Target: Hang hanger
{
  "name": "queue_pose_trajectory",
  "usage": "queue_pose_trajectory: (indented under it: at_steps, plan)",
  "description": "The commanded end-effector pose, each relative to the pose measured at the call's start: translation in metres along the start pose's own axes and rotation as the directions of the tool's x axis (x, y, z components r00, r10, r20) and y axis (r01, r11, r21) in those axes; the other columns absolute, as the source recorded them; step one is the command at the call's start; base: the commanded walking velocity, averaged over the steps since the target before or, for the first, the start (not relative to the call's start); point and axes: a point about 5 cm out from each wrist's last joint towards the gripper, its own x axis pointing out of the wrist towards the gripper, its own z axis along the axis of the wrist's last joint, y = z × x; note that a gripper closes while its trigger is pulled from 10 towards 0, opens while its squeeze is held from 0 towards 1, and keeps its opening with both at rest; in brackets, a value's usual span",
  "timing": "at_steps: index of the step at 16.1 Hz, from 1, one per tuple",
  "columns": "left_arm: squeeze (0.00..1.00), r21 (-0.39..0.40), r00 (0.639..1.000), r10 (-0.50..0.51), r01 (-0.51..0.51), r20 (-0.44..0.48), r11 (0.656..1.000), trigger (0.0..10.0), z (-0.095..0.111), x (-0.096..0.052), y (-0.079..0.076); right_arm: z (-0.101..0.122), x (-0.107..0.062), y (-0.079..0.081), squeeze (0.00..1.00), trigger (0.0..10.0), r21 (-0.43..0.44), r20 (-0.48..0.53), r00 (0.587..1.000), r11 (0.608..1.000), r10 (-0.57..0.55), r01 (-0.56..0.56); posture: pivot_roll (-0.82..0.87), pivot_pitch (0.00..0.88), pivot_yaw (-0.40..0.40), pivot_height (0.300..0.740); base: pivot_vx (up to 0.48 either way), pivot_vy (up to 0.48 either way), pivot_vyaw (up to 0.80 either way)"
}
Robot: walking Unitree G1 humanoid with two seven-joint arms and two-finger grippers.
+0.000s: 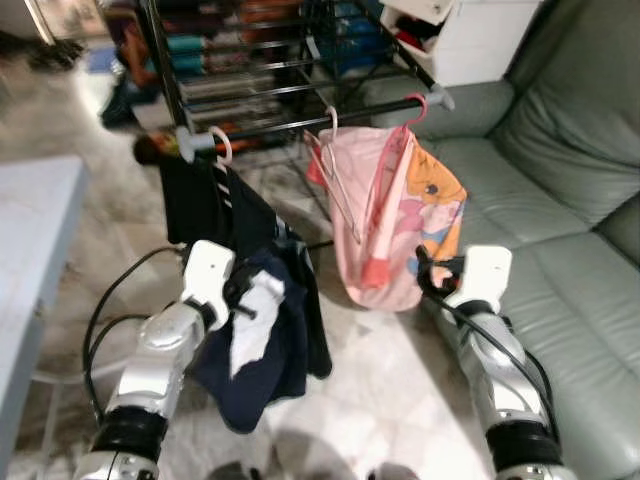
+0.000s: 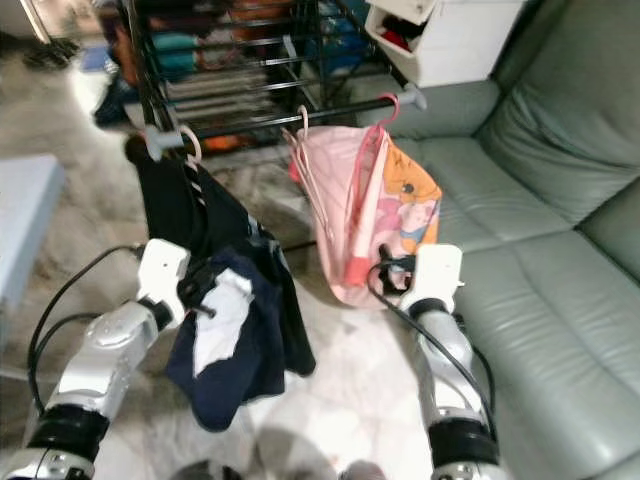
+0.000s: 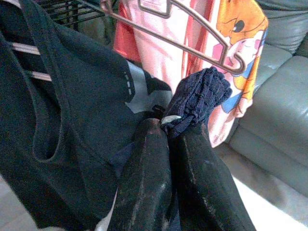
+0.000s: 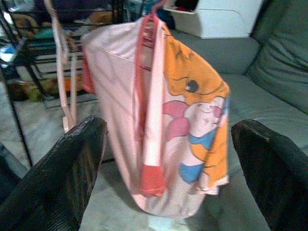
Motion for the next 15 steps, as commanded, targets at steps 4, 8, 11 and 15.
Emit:
queue_pose_trajectory:
  at_steps: [4, 8, 11, 15]
  plan:
    - [0.00, 0.036, 0.999, -0.021, 0.020, 0.043, 0.999, 10.0, 0.0100, -0.0007, 0.0016, 0.0060, 0.0048, 0.0058, 0.00, 10.0, 0.002, 0.016, 1.000, 1.000, 0.018, -0.018, -0.02, 0.000, -0.006, 0.740, 0.000, 0.000, 0.00]
    - [0.00, 0.040, 0.998, -0.027, 0.025, 0.049, 0.999, 10.0, 0.0117, 0.0000, 0.0025, 0.0076, 0.0060, 0.0054, 0.00, 10.0, -0.005, 0.018, 1.000, 1.000, 0.019, -0.019, -0.03, 0.000, -0.008, 0.740, 0.280, 0.367, 0.00]
    - [0.00, 0.056, 0.997, -0.048, 0.045, 0.064, 0.997, 10.0, 0.0130, 0.0001, -0.0003, 0.0100, 0.0085, 0.0049, 0.00, 10.0, -0.011, 0.026, 0.999, 1.000, 0.018, -0.018, -0.03, 0.000, -0.008, 0.740, 0.359, 0.241, 0.00]
    - [0.00, 0.066, 0.995, -0.075, 0.072, 0.058, 0.995, 10.0, 0.0113, 0.0006, -0.0071, 0.0123, 0.0106, 0.0038, 0.00, 10.0, -0.028, 0.037, 0.999, 0.999, 0.020, -0.019, -0.03, 0.000, -0.008, 0.740, 0.474, 0.000, 0.00]
